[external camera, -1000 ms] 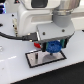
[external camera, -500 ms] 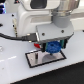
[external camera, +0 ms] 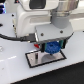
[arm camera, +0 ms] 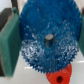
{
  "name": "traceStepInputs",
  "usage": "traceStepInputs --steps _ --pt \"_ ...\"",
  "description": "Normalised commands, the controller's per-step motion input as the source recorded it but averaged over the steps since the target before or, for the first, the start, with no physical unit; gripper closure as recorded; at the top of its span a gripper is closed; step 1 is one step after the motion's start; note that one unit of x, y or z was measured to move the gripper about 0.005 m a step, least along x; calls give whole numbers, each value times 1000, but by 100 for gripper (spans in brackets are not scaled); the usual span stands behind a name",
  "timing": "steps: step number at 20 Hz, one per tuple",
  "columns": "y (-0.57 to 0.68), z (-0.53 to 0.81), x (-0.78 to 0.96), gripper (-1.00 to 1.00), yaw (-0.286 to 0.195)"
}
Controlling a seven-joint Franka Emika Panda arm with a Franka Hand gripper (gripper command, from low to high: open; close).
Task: Insert the blue gear onto the right peg, followed by the red gear
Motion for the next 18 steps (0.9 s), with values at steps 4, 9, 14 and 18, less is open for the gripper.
traceStepInputs --steps 4,9,14,18 --pt "39 25 30 100 0" --pt "-89 195 261 100 0" --pt "-40 70 103 100 0" --pt "0 366 333 100 0"
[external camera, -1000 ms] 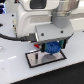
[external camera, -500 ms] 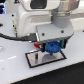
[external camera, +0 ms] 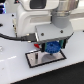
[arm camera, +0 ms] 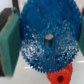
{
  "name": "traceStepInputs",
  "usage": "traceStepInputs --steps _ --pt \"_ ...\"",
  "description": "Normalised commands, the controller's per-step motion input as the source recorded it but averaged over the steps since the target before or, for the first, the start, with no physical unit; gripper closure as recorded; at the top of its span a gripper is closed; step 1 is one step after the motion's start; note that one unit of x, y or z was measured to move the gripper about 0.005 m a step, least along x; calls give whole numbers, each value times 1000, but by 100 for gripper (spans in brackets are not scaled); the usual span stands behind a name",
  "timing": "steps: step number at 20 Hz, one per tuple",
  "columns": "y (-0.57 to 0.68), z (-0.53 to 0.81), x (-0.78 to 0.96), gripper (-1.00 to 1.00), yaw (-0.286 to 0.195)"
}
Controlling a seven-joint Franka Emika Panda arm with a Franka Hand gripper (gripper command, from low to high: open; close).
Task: Insert the blue gear onto the right peg, followed by the red gear
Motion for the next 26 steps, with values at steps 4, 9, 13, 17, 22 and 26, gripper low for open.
traceStepInputs --steps 4,9,13,17,22,26 --pt "0 314 312 100 0" --pt "-149 34 139 100 0" --pt "-126 -9 183 100 0" --pt "-50 -11 236 100 0" --pt "12 -9 145 100 0" --pt "0 -141 24 100 0"
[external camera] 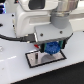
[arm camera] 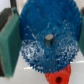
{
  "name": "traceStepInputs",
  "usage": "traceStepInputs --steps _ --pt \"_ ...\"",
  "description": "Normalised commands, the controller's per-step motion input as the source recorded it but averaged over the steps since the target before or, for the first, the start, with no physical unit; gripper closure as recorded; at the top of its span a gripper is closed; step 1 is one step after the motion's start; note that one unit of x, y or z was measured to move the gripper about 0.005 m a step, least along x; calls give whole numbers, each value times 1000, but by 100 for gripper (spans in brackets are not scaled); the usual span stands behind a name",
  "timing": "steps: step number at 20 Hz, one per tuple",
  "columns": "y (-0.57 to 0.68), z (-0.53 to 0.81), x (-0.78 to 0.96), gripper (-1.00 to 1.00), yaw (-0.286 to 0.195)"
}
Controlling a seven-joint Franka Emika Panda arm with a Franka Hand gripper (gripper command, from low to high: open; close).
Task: Insert the blue gear onto the right peg, followed by the red gear
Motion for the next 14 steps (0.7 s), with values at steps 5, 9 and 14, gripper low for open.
traceStepInputs --steps 5,9,14 --pt "78 285 11 100 0" --pt "47 286 -39 100 0" --pt "-6 12 249 100 0"
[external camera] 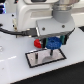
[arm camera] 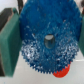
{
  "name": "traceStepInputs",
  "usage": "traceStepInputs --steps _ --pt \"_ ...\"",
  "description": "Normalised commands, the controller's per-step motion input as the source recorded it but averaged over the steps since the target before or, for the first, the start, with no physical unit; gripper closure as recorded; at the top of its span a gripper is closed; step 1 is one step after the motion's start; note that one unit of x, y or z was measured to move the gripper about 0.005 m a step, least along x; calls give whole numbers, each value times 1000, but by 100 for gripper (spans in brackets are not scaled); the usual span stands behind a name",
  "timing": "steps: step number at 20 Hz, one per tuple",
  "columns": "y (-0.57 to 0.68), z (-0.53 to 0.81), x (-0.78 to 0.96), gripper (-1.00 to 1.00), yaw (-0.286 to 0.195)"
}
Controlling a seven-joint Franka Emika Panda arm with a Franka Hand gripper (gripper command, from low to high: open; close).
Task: Insert the blue gear onto the right peg, followed by the red gear
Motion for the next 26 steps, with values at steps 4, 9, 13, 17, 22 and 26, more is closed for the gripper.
traceStepInputs --steps 4,9,13,17,22,26 --pt "-79 -2 296 100 0" --pt "-39 -35 320 100 0" --pt "-56 -26 236 100 0" --pt "-40 56 81 100 0" --pt "5 461 512 100 0" --pt "-15 115 232 100 0"
